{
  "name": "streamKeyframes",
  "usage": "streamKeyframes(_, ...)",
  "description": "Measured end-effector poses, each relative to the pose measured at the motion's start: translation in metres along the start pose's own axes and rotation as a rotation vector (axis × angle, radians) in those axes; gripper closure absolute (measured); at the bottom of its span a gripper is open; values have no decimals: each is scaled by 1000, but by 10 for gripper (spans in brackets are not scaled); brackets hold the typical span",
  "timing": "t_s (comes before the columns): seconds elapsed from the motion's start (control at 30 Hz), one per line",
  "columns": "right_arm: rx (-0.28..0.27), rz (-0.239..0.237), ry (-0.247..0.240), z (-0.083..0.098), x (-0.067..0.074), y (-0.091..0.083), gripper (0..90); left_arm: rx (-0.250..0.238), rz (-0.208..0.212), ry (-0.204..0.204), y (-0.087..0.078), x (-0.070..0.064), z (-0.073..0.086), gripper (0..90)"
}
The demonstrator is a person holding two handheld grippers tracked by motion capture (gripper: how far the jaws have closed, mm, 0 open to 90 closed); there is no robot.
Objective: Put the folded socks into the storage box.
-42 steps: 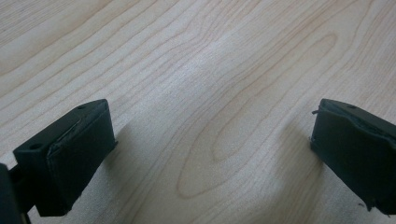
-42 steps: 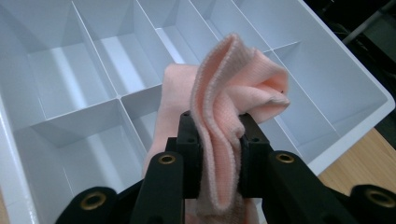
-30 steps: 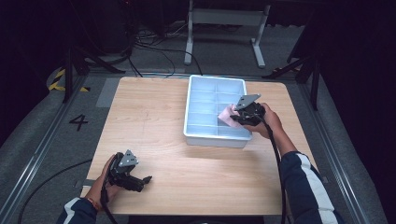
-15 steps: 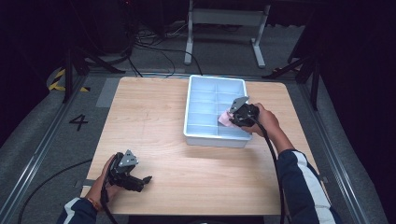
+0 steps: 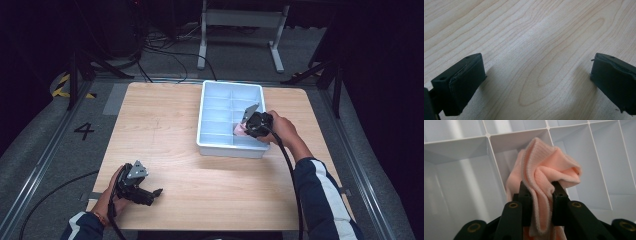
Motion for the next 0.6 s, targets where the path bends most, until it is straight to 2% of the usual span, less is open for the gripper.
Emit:
streamKeyframes(0.2, 64, -27, -14, -3, -1, 8, 753, 0, 0, 0, 0, 0, 0, 0)
streamKeyframes(0.43, 95, -43, -4, -4, 1, 17, 753, 0, 1, -1, 0, 0, 0, 0)
streamKeyframes(0.6, 92, -58, 14, -3, 0, 19, 753, 0, 0, 0, 0, 0, 0, 0)
Point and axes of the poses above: each handheld gripper's, and its own axes: y roughly forward along the jaws, z roughly out of its underside, x roughly to its left, the point moved 4 cm from there along y, roughly forward along the jaws, and after that the axes turned 11 degrees about y, right-handed, at the moved point
